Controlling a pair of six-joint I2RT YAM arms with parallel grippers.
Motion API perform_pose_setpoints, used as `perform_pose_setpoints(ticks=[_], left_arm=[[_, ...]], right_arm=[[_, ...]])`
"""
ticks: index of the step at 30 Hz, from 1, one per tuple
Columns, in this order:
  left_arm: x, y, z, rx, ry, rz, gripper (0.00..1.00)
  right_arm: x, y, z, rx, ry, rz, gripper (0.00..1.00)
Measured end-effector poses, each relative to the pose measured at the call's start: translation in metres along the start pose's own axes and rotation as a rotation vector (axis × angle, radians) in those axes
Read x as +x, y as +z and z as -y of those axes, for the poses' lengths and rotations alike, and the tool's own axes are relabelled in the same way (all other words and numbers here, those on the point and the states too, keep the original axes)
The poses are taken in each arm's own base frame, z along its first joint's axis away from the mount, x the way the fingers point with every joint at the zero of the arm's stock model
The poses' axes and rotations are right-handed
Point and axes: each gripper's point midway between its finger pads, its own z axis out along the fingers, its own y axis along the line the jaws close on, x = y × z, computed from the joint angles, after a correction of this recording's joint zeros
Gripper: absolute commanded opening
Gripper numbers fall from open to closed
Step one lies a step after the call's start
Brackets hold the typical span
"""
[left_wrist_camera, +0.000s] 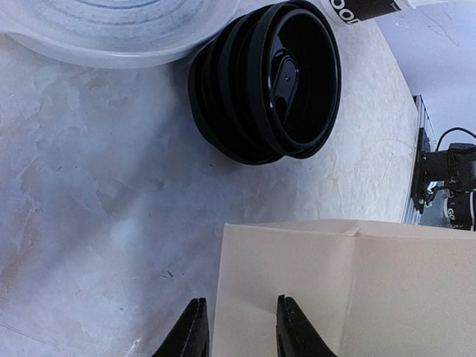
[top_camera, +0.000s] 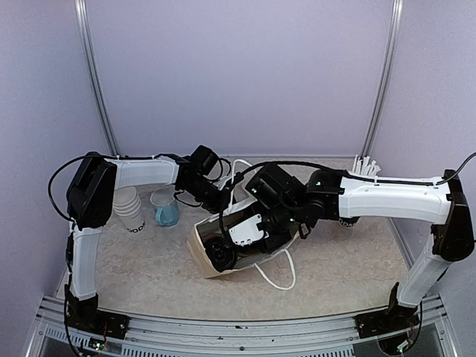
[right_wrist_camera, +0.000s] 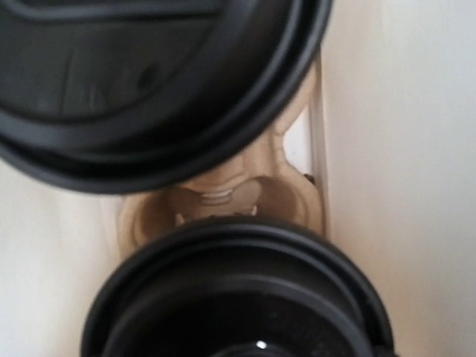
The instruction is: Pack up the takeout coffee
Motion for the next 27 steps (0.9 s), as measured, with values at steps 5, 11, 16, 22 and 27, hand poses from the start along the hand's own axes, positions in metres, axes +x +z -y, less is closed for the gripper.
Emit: perform_pose_setpoints(ticks=[5,11,16,22,27], left_arm=[[-0.002,0.000,0.006,0.035,0.007,0.006,0.31],[-0.002,0.000,0.014,0.073,0.013,0.005,0.31],[0.000,0.004,0.024,0.107,0.022,-0.005,0.32],[0.006,0.012,0.042,0.150,0.047,-0.028,0.31],[0.012,0.019,0.058,0.181,0.072,-0.050,0.31]], right_arm=[[0.000,0.005,0.003,-0.050,0.022,0.002,0.36],[0.000,0.005,0.004,-0.093,0.038,0.005,0.35],[-0.002,0.005,0.002,-0.145,0.051,0.010,0.35],[-0.006,-0.001,-0.008,-0.226,0.065,0.022,0.35],[-0.011,-0.006,-0.019,-0.308,0.076,0.039,0.34]])
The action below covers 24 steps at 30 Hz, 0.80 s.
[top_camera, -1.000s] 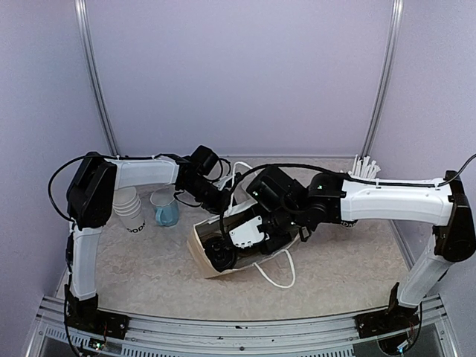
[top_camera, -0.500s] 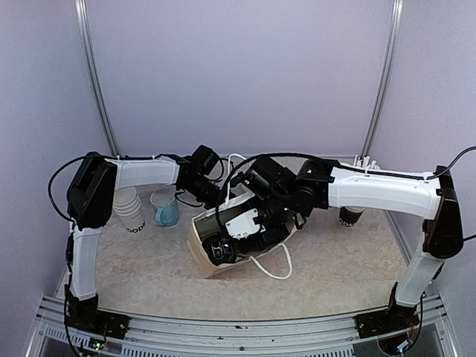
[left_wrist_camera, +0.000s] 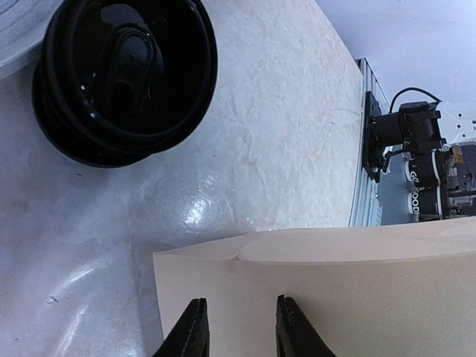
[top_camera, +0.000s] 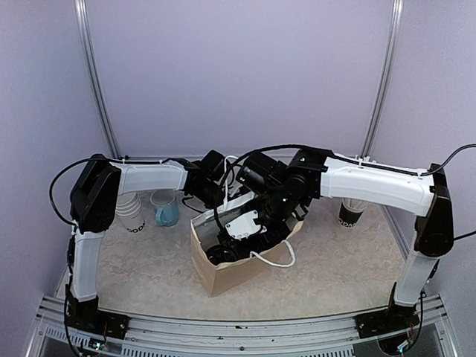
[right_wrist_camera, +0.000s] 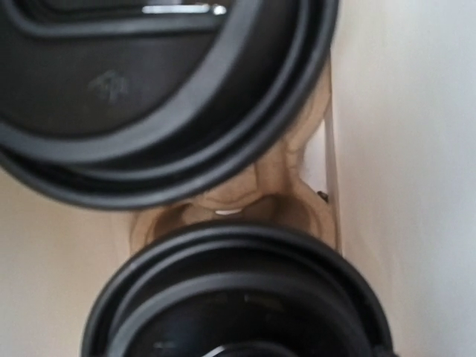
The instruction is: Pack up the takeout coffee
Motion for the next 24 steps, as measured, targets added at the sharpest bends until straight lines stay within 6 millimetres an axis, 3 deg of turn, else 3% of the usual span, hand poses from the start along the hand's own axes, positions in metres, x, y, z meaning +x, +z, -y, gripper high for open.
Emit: perform_pose_setpoints(ticks=[7,14,18,24], left_arm=[[0.006,0.011,0.013,0.032,0.019,-0.026,0.32],[0.003,0.009,0.010,0.030,0.022,-0.013,0.32],[-0.004,-0.001,-0.001,0.017,0.011,0.017,0.39],[-0.013,-0.029,-0.038,-0.049,-0.047,0.080,0.43]], right_arm=[[-0.005,0.002,-0.014,-0.118,0.023,0.020,0.33],[-0.003,0.004,-0.016,-0.147,0.044,0.044,0.33],[-0.003,0.009,-0.018,-0.163,0.043,0.059,0.33],[-0.005,0.014,-0.021,-0.181,0.037,0.080,0.35]])
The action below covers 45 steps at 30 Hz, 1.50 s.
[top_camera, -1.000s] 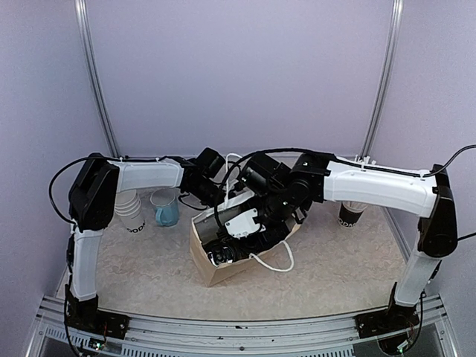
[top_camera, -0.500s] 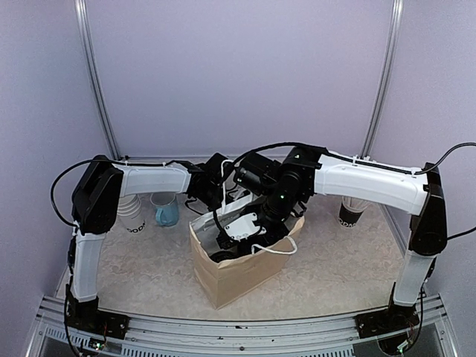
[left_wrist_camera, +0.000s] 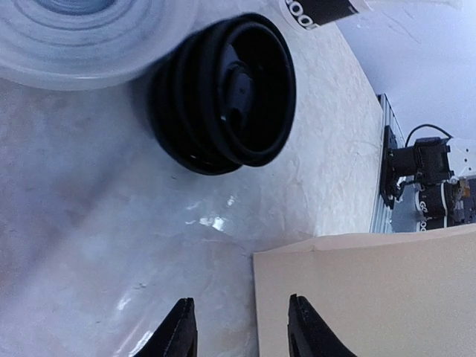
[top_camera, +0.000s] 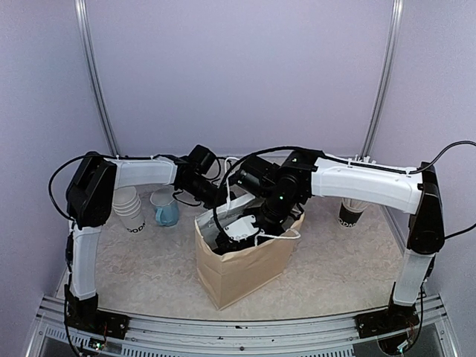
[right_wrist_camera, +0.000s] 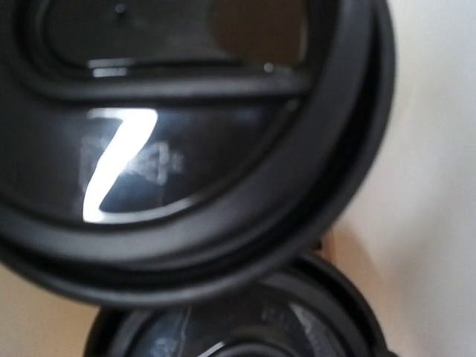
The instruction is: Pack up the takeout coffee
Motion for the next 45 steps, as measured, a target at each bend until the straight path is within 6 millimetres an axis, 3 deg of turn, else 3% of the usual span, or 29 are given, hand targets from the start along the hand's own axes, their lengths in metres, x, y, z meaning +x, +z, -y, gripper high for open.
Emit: perform_pose_setpoints(ticks=[6,9,16,19,24,28,32,38,41,45], left_arm=[[-0.024,-0.042,-0.015,-0.065,-0.003,0.097,0.44],[-0.035,-0.060,-0.009,-0.083,0.021,0.139,0.46],[-0.048,-0.085,0.011,-0.119,0.075,0.187,0.52],[-0.053,-0.106,0.029,-0.139,0.110,0.224,0.54],[-0.061,-0.154,0.082,-0.142,0.209,0.313,0.57],[-0.055,-0.182,0.122,-0.106,0.277,0.364,0.61],[-0.042,-0.183,0.139,-0.055,0.294,0.352,0.61],[-0.027,-0.150,0.163,0.044,0.319,0.271,0.55],[-0.022,-0.132,0.175,0.101,0.332,0.229,0.44],[-0.020,-0.111,0.180,0.148,0.326,0.185,0.15]], right_arm=[[0.000,-0.001,-0.003,-0.016,0.011,-0.002,0.46],[0.001,-0.004,-0.005,-0.031,0.029,-0.013,0.58],[0.003,-0.014,-0.009,-0.056,0.063,-0.044,0.68],[0.004,-0.019,-0.009,-0.056,0.073,-0.057,0.69],[0.006,-0.022,-0.010,-0.054,0.084,-0.071,0.70],[0.008,-0.023,-0.009,-0.051,0.091,-0.081,0.71],[0.008,-0.023,-0.009,-0.049,0.093,-0.085,0.71],[0.009,-0.022,-0.009,-0.049,0.094,-0.087,0.70],[0.009,-0.023,-0.009,-0.047,0.094,-0.089,0.71],[0.009,-0.025,-0.006,-0.033,0.091,-0.092,0.71]])
